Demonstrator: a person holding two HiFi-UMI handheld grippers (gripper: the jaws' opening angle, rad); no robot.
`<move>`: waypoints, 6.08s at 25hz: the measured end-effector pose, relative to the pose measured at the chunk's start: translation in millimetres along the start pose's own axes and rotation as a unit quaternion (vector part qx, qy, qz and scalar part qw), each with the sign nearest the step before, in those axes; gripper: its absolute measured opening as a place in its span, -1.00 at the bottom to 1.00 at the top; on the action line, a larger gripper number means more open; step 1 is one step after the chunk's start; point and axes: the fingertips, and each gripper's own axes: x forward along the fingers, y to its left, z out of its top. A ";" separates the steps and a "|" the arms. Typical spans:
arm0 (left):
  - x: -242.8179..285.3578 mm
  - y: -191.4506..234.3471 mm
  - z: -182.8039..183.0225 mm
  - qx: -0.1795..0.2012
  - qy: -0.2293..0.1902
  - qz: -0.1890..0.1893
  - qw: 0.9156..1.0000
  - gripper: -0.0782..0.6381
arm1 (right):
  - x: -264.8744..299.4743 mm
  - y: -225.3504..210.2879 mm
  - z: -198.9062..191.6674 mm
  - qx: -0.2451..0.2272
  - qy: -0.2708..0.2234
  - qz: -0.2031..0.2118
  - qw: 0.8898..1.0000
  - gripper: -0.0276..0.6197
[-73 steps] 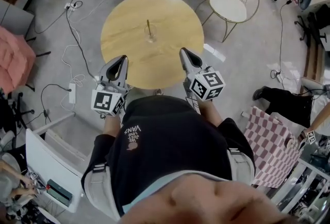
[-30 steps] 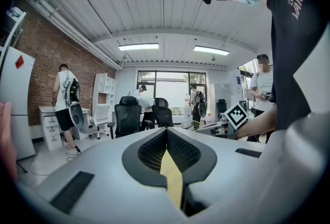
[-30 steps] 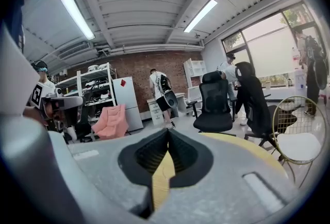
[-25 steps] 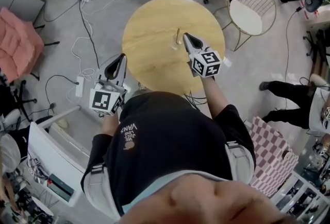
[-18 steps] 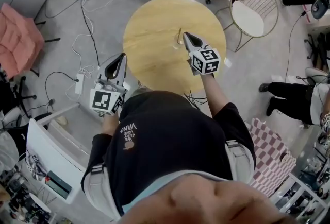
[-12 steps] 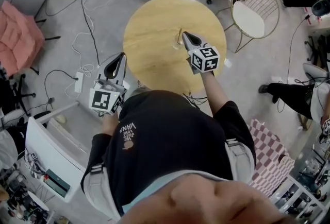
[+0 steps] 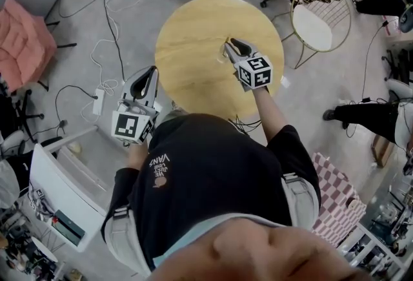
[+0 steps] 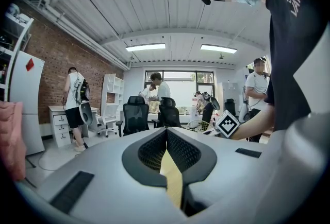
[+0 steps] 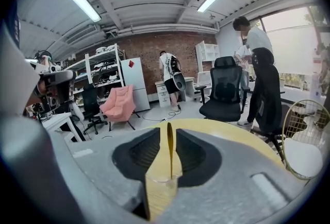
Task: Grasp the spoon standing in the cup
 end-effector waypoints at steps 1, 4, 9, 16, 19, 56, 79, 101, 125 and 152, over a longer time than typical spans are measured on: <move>-0.2 0.4 0.2 -0.002 0.000 0.002 1.000 -0.75 | 1.8 -0.9 -0.7 -0.005 0.005 0.001 1.000 -0.62; -0.1 1.7 -0.2 -0.006 0.000 0.004 1.000 -0.75 | 8.3 -3.5 -4.4 -0.026 0.022 0.008 0.999 -0.62; -2.4 6.1 -4.9 -0.005 0.006 0.003 1.000 -0.75 | 18.0 -4.6 -8.0 -0.041 0.032 0.014 0.999 -0.66; -3.2 9.0 -5.3 -0.010 0.006 0.006 1.000 -0.75 | 20.5 -1.8 -10.0 -0.052 0.033 0.016 0.998 -0.82; 0.7 9.2 -6.7 -0.011 0.006 0.003 1.000 -0.75 | 22.2 -3.3 -10.8 -0.050 0.032 0.013 0.998 -0.82; 1.1 12.6 -6.5 -0.019 -0.005 -0.020 1.000 -0.75 | 4.6 -6.8 1.6 -0.014 0.001 -0.031 0.999 -0.91; 8.2 11.6 4.4 -0.013 -0.018 -0.056 0.998 -0.75 | -38.5 -1.1 43.6 0.005 -0.059 -0.065 0.996 -0.91; 18.9 2.1 9.0 -0.008 -0.025 -0.108 0.994 -0.75 | -79.8 7.8 73.4 0.009 -0.106 -0.096 0.990 -0.91; 50.5 -18.6 17.0 -0.003 -0.030 -0.164 0.986 -0.75 | -146.5 5.8 84.1 0.043 -0.161 -0.144 0.975 -0.91; 84.0 -44.1 35.2 -0.005 -0.018 -0.201 0.979 -0.75 | -186.7 12.5 62.4 0.082 -0.180 -0.180 0.964 -0.91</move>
